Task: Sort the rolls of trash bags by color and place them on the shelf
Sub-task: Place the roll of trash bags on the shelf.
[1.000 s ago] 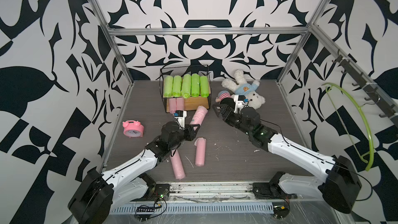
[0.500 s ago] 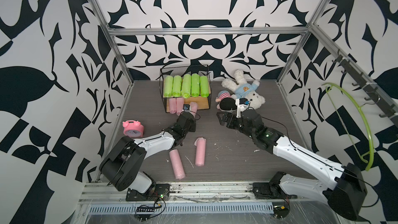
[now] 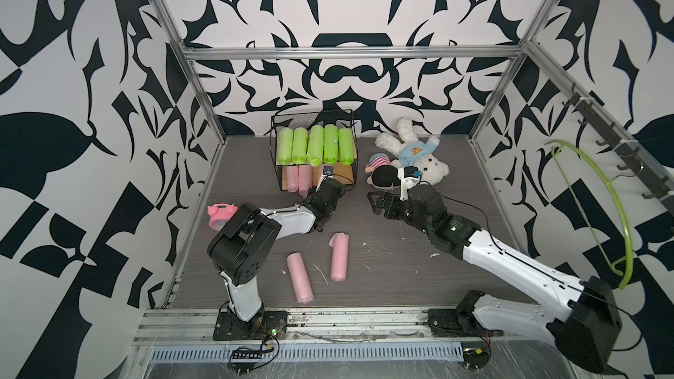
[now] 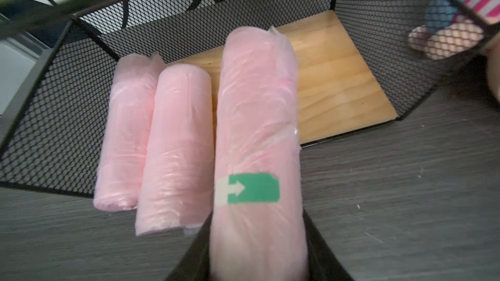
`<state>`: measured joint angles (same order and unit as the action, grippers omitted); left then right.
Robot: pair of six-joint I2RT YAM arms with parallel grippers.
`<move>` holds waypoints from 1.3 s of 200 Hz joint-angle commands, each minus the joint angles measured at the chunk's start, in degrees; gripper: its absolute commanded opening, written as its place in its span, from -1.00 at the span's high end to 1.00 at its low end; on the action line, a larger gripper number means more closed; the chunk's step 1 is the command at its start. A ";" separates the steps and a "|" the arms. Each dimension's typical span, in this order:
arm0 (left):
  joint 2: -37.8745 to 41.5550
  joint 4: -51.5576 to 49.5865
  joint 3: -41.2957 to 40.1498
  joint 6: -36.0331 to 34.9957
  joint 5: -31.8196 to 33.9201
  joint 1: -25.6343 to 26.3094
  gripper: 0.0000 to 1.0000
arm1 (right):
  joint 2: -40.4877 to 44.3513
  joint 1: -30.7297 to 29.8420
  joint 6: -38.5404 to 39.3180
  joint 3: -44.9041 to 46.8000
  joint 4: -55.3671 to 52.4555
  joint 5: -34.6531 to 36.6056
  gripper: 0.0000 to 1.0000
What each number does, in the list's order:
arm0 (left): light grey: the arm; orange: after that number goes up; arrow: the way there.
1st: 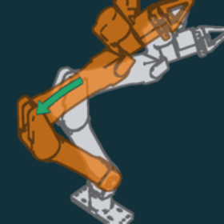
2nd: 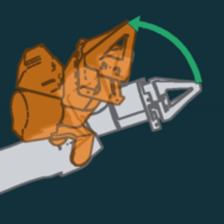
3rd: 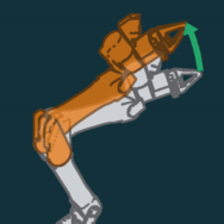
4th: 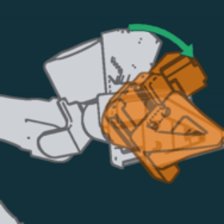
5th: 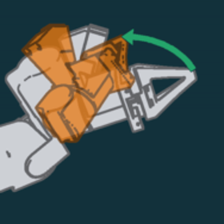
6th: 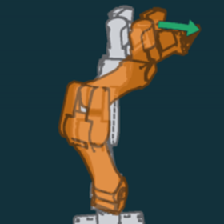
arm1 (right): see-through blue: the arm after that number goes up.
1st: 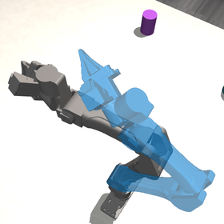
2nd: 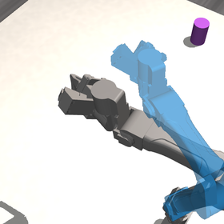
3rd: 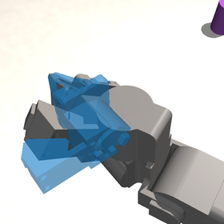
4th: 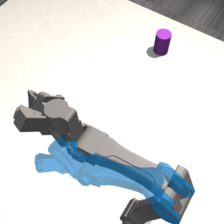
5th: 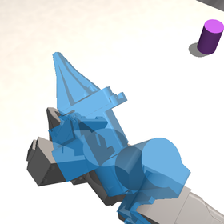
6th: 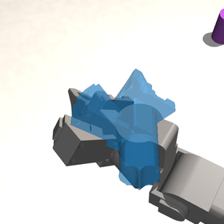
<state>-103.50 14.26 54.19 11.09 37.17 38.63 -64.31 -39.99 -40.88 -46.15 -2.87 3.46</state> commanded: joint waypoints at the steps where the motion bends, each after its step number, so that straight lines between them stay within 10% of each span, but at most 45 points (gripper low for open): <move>1: -2.47 0.43 2.93 -0.12 5.30 0.00 0.39 | 0.24 0.01 1.24 -2.45 0.95 -0.19 -0.85; 142: -14.99 -12.15 15.62 1.45 16.87 -2.07 0.17 | -1.58 0.02 0.62 -3.33 0.39 -1.83 -0.84; 260: -11.27 -12.35 13.03 4.11 14.01 -1.78 -0.47 | -1.87 -0.12 -0.58 -1.54 -1.34 -3.27 -0.84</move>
<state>-118.52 1.50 68.79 14.20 50.70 36.67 -67.55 -39.99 -40.60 -47.16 -4.10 0.56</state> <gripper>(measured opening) 0.726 0.918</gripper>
